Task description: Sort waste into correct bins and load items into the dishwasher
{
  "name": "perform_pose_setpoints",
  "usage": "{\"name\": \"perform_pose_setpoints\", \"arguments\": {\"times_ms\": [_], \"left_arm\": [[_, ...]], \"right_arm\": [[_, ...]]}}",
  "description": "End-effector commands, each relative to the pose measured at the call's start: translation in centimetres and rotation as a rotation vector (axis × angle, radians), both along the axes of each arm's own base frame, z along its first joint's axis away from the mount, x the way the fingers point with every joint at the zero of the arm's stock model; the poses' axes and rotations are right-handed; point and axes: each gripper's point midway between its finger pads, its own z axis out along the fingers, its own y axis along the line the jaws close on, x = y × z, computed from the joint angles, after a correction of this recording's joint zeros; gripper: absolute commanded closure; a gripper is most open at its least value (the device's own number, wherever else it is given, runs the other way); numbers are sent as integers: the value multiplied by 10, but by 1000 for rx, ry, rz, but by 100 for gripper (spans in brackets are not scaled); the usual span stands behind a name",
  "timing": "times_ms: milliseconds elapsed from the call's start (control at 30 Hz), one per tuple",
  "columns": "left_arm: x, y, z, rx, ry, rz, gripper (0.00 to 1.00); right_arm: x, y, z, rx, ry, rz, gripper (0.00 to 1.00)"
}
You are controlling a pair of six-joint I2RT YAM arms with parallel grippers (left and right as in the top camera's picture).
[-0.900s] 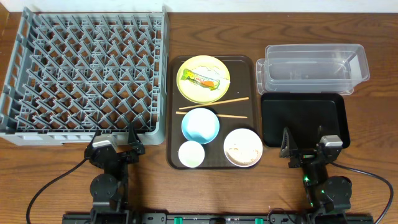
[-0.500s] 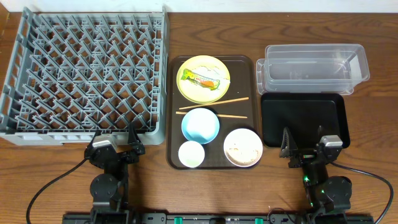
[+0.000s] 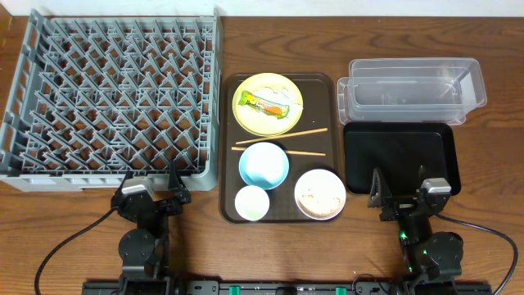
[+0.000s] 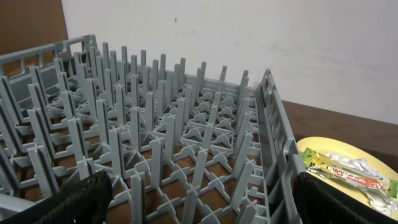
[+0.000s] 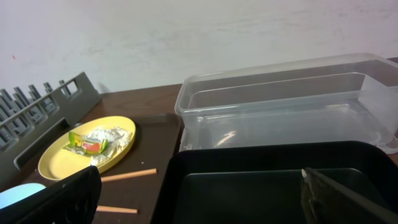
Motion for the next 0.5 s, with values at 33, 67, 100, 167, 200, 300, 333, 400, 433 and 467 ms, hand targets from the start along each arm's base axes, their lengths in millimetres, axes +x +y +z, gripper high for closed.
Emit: {"name": "perform_pose_setpoints", "arguments": {"times_ms": [33, 67, 100, 167, 200, 300, 333, 400, 433, 467], "left_arm": [[-1, 3, -17, 11, 55, 13, 6], [-1, 3, -17, 11, 55, 13, 6], [-1, 3, -17, 11, 55, 13, 6], [-1, 3, -17, 11, 55, 13, 6], [-1, 3, -17, 11, 55, 13, 6], [-1, 3, -17, 11, 55, 13, 6], [-1, 3, -17, 11, 55, 13, 6], [-1, 3, -17, 11, 55, 13, 6], [-1, 3, -17, 11, 55, 13, 6], [-1, 3, -17, 11, 55, 13, 6]], "right_arm": [[-1, 4, -1, -14, 0, 21, 1], [0, 2, -1, -16, 0, 10, 1], [0, 1, -1, -26, -1, 0, 1], [0, 0, -1, -37, -2, 1, 1], [0, 0, -1, -37, -3, 1, 1], [0, 0, -1, -37, -2, 0, 1], [0, 0, -1, -37, -2, 0, 1], [0, 1, 0, -36, -6, 1, 1], [0, 1, 0, -36, -5, 2, 1], [0, 2, 0, -36, -5, 7, 1]]}}
